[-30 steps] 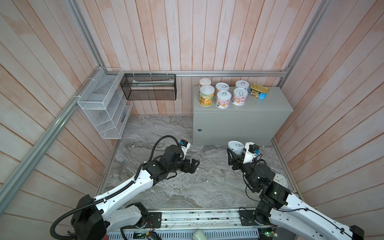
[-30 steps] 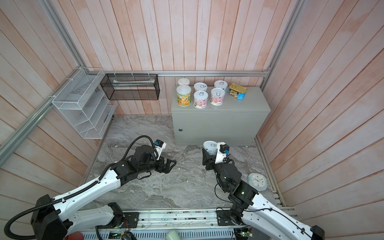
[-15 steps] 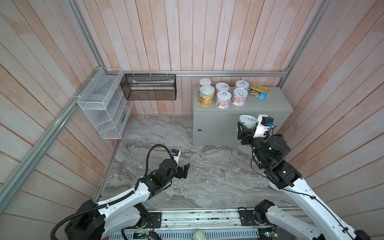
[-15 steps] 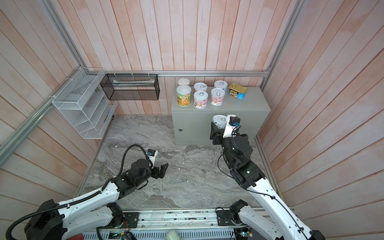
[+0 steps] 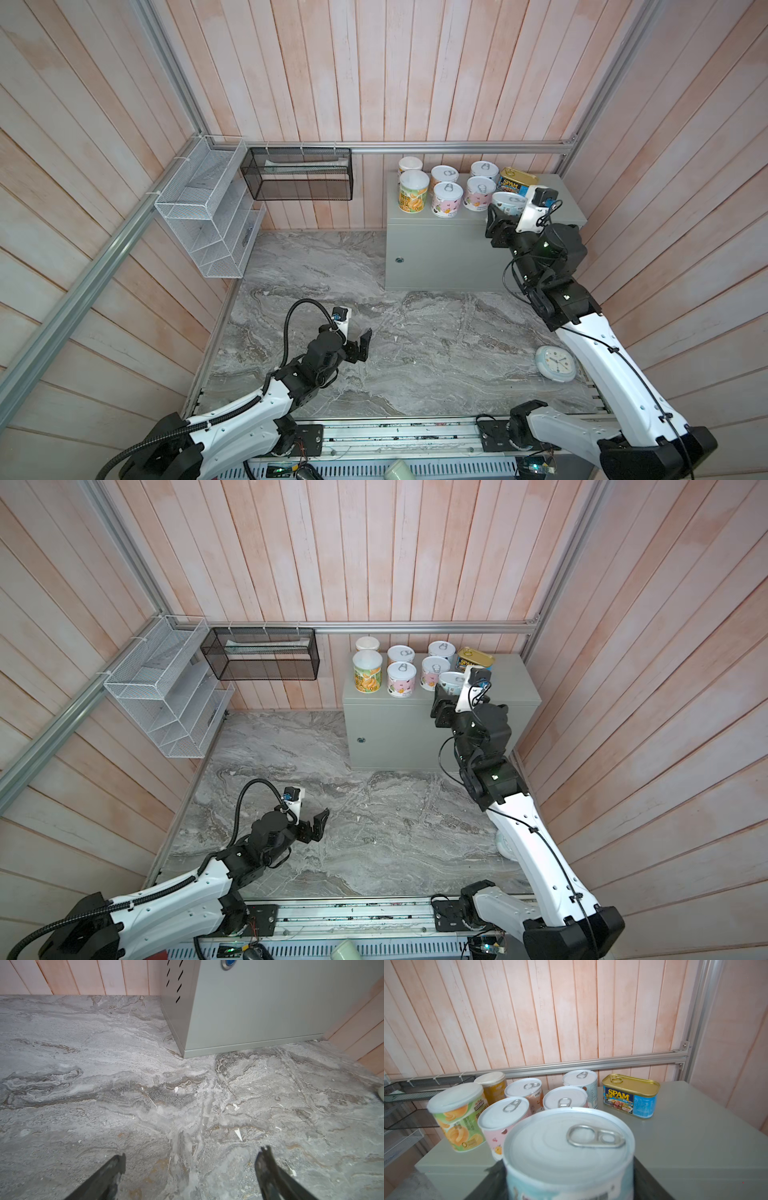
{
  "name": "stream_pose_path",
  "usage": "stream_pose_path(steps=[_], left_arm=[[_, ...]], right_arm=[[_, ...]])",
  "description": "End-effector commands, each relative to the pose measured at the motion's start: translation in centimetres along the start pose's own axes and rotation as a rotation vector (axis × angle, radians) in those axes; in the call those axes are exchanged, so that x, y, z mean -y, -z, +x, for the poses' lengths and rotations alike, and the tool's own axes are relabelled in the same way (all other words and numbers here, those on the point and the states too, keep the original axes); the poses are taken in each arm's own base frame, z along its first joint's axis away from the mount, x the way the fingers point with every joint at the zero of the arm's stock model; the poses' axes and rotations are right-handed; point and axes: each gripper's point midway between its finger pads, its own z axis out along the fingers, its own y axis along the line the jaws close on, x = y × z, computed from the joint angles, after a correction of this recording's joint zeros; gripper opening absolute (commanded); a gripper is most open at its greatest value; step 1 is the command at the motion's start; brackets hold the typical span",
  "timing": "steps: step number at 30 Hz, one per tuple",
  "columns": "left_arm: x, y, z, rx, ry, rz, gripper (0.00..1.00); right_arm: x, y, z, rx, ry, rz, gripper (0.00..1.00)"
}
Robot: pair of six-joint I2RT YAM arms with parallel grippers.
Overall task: Place and organize the canned foods onto the counter
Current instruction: 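Carry the white-lidded can with right gripper up onto the cabinet top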
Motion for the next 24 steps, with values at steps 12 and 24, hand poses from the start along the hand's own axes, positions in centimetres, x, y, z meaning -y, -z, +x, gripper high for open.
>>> stream_pose_path(steps=[12,24], left_arm=[[-0.4,-0.1,-1.3,0.041,0.021,-0.026,1.0],[-0.7,-0.2,-1.2,0.041,0.01,-0.047,1.0]], right_arm=[[5.0,-5.8,-4.3,0.032,-0.122,-0.037,0.6],[6.6,-9.4,0.5,-0.056,-0.131,-0.006,0.6]])
